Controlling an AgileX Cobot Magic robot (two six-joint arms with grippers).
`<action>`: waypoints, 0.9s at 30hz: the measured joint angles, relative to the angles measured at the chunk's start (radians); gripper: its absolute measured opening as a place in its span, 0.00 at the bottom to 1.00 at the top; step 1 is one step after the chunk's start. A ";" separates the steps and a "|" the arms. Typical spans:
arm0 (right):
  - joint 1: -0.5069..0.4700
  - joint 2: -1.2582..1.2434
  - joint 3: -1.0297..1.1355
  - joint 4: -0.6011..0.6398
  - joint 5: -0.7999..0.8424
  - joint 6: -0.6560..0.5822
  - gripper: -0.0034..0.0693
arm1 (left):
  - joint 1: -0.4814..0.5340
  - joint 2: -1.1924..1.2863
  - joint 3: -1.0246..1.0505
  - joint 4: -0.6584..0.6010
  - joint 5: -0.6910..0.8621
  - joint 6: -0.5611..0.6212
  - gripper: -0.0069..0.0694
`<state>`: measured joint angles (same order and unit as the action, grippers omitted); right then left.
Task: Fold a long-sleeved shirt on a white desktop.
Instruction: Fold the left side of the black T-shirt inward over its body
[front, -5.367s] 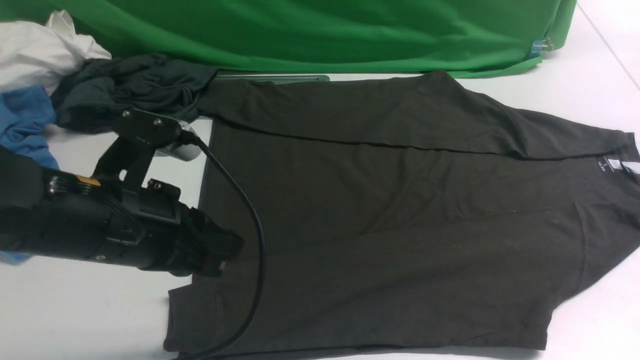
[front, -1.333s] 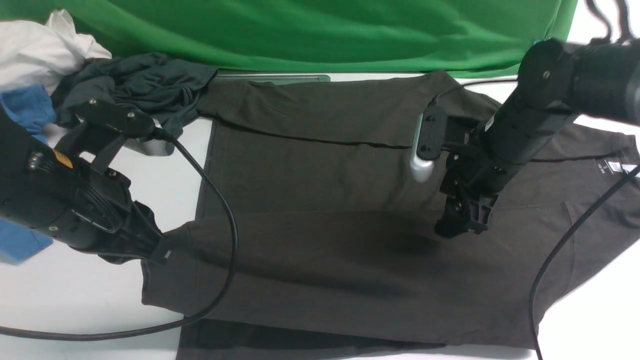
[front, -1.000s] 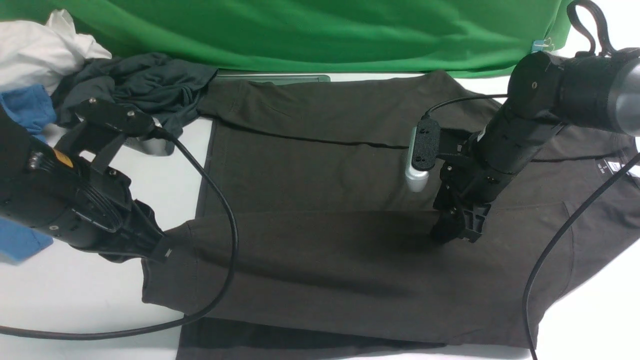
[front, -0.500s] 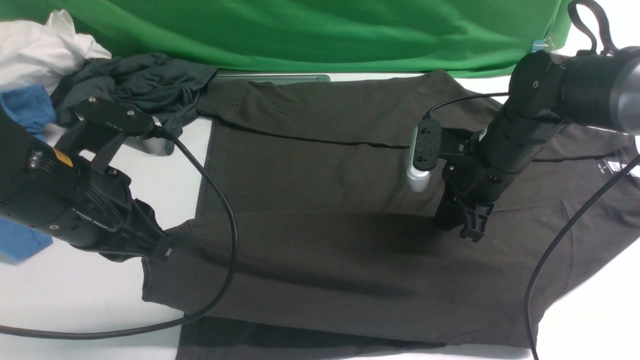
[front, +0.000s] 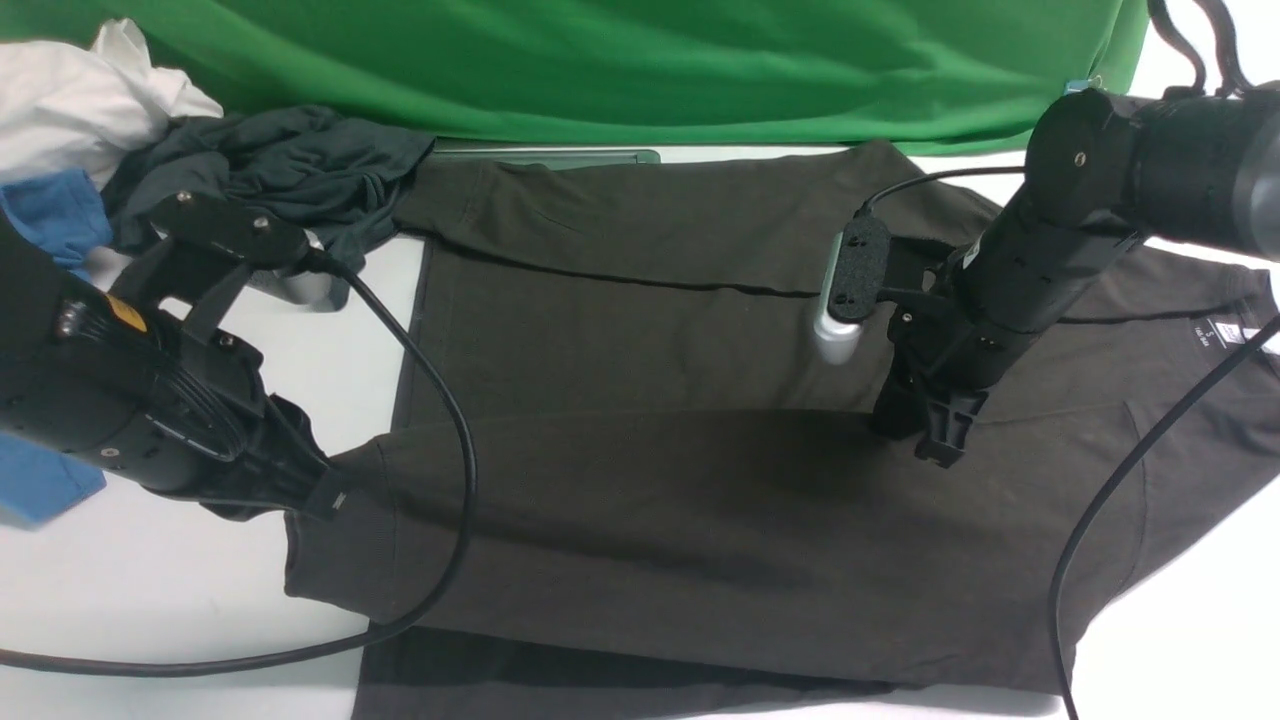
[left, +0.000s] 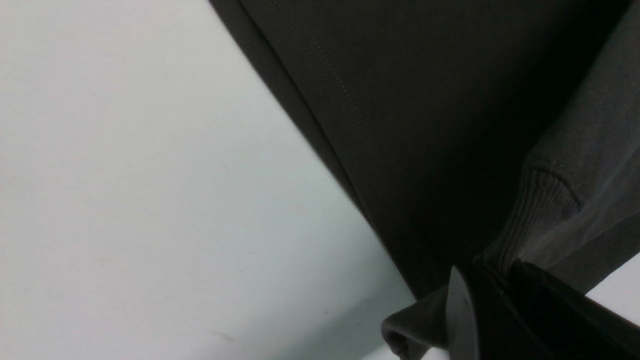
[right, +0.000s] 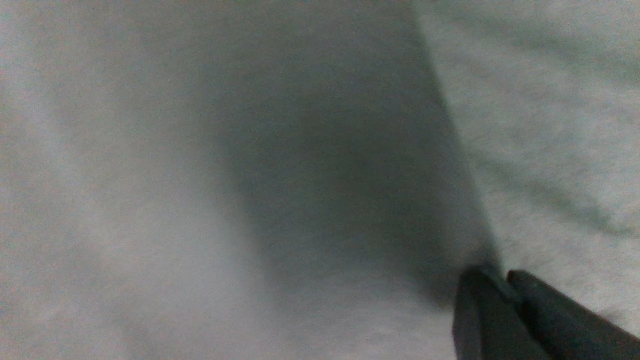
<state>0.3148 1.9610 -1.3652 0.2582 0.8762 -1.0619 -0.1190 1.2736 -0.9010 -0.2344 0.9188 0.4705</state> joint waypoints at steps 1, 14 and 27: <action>0.000 0.001 0.000 0.000 -0.003 0.003 0.14 | 0.000 0.000 0.000 0.000 0.000 0.000 0.14; 0.000 0.029 0.000 0.013 -0.062 0.011 0.72 | 0.000 0.000 0.000 -0.002 0.000 0.000 0.14; 0.000 0.053 0.000 0.058 -0.010 -0.019 0.34 | 0.000 0.000 0.000 -0.002 0.000 0.003 0.14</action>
<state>0.3148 2.0145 -1.3652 0.3167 0.8667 -1.0814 -0.1190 1.2736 -0.9010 -0.2368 0.9188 0.4731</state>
